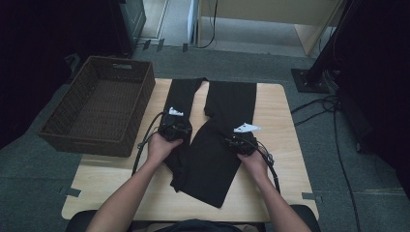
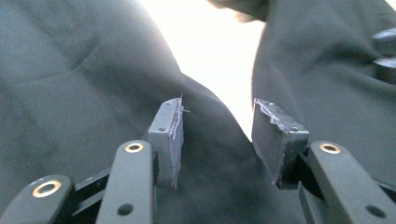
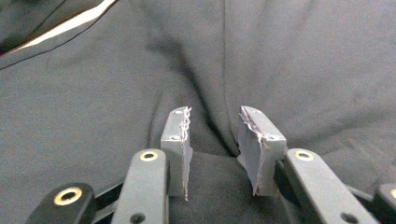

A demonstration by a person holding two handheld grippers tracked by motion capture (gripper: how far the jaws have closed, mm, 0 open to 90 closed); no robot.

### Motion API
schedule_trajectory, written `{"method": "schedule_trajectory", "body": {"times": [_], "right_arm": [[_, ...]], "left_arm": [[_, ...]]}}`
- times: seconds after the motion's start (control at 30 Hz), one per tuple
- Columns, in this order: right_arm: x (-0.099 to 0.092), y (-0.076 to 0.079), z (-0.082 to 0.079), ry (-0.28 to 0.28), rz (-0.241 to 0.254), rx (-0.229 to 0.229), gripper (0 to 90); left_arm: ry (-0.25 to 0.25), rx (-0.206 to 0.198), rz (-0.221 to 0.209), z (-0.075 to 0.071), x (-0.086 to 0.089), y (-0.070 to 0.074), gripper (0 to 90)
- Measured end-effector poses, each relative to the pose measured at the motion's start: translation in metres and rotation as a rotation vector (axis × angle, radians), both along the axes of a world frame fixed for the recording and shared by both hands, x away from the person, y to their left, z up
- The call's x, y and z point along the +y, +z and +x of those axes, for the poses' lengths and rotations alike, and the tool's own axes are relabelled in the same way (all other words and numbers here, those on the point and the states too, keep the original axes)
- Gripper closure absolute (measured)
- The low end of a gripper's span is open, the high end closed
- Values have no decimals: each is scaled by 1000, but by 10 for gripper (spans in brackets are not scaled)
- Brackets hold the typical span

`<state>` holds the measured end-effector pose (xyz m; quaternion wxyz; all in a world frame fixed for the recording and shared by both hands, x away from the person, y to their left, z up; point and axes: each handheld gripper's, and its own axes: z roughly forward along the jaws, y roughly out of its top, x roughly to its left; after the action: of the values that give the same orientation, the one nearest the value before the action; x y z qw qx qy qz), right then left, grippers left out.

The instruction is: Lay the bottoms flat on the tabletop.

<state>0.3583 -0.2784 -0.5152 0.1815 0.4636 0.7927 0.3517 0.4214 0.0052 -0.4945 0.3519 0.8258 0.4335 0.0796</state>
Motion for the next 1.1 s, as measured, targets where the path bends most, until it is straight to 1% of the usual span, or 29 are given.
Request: {"method": "schedule_trajectory", "body": {"times": [0.03,0.07,0.1,0.13,0.2,0.23,0.27,0.3,0.33,0.37,0.43,0.5,0.53,0.57,0.6,0.7,0.73,0.77,0.8,0.83,0.87,0.93,1.0,1.1], "right_arm": [[0,0,-1,0,0,-3,644],[0,0,-1,-5,2,-4,644],[0,-1,-2,-4,2,-5,644],[0,-1,-2,-6,2,-8,644],[0,-1,-4,-5,3,-10,644],[0,-1,-4,-3,2,-12,644],[0,-1,-4,-5,2,-14,644],[0,-1,-5,-6,2,-14,644],[0,-1,-5,-5,5,-13,644],[0,-1,-6,-6,5,-13,644],[-1,-2,-6,-3,3,-17,644],[-1,-2,-6,2,4,-19,644],[-1,-2,-6,1,4,-19,644],[-1,-2,-6,0,3,-18,644],[-1,-1,-6,1,1,-14,644],[-2,1,-6,-6,3,6,630],[-2,2,-5,-4,5,10,623],[-2,4,-6,-9,27,5,615],[-1,7,-8,-7,54,-4,605],[-1,9,-8,-9,71,-16,592],[2,12,-9,-10,93,-32,580],[8,13,-7,2,89,-56,556],[15,12,-1,9,73,-52,543],[21,12,13,-4,83,-42,531]], "left_arm": [[-1,-12,8,2,-2,-3,522],[-6,-17,27,3,-4,-6,536],[-7,-14,47,5,-6,-9,566],[-11,-34,47,5,-6,-10,605],[-12,-51,54,6,-6,-11,730],[-17,-56,67,7,-6,-11,784],[-22,-52,74,8,-5,-11,848],[-23,-37,65,9,-5,-10,884],[-32,-14,41,9,-3,-7,893],[-36,-22,9,6,-2,-3,896],[-56,-56,-46,-2,-1,12,897],[-84,-94,-86,-13,2,27,897],[-95,-101,-101,-18,4,32,897],[-105,-106,-105,-22,6,35,897],[-115,-108,-98,-25,9,35,897],[-106,-78,-81,-28,20,25,897],[-101,-59,-71,-28,25,19,897],[-101,-59,-71,-28,25,19,897],[-86,-38,-70,-28,30,11,897],[-82,-26,-67,-28,33,7,897],[-82,-24,-60,-28,35,4,897],[-79,-11,-54,-27,38,-1,896],[-83,-1,-44,-25,39,-5,897],[-95,15,-44,-25,38,-10,897]]}}
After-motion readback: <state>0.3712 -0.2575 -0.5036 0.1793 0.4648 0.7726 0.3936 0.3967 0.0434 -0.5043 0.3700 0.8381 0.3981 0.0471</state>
